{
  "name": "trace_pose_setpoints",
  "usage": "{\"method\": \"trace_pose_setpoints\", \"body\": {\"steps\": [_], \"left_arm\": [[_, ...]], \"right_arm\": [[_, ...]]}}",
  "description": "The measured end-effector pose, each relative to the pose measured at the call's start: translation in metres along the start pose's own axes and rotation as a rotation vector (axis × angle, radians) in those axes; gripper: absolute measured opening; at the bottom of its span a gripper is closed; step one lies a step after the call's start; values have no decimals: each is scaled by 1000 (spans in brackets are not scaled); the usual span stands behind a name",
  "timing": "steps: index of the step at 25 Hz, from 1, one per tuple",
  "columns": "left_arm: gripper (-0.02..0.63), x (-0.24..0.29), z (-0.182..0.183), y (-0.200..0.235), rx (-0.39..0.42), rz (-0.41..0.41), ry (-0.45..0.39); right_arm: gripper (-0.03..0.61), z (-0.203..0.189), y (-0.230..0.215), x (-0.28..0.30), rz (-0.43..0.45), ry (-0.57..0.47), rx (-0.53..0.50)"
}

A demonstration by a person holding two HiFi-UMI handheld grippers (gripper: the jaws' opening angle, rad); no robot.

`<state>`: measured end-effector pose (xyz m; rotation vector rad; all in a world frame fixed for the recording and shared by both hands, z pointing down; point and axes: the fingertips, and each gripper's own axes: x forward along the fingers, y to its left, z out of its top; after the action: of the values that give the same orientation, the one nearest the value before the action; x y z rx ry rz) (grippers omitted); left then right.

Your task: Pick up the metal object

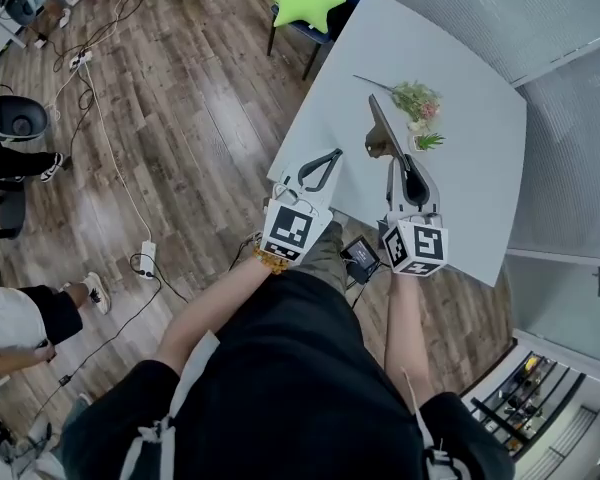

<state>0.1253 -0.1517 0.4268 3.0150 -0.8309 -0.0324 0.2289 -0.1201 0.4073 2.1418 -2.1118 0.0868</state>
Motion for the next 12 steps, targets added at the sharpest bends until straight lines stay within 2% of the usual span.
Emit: {"method": "trace_pose_setpoints", "body": {"steps": [5, 12], "left_arm": [[11, 0, 5, -3, 2, -13, -11], [11, 2, 6, -8, 11, -32, -14]], "right_arm": [[60, 6, 3, -9, -26, -40, -30], [57, 2, 7, -19, -33, -53, -15]]}}
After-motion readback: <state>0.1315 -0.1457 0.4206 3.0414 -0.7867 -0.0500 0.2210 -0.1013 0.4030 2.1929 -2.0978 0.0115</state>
